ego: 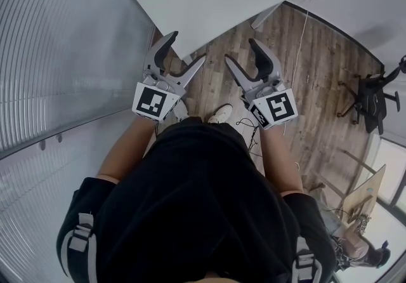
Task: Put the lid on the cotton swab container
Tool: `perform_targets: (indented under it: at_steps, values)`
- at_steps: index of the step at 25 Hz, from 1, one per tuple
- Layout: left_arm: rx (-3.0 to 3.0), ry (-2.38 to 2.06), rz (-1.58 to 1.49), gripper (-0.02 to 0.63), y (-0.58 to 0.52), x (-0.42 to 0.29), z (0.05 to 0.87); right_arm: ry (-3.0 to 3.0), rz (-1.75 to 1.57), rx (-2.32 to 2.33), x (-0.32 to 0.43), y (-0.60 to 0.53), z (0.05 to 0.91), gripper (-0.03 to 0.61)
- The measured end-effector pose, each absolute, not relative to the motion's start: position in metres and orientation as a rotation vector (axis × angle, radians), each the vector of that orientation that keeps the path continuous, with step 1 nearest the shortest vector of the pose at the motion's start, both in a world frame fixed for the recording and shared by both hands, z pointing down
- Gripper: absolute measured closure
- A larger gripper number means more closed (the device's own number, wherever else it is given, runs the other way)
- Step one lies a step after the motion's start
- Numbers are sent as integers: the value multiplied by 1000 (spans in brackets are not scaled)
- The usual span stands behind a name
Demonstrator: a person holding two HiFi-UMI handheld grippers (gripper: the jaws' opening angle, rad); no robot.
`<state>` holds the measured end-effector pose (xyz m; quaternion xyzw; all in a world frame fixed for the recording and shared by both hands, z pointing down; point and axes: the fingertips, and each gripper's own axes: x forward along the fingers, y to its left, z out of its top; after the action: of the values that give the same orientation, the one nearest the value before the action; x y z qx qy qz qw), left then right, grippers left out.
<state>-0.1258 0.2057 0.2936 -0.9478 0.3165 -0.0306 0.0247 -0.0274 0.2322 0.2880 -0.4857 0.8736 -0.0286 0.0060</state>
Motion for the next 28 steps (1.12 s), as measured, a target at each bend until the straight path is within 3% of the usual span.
perform_targets:
  at_steps: [28]
  values:
    - [-2904, 1025, -131, 287, 227, -2, 303, 2736, -84, -1500, 103, 255, 304, 287]
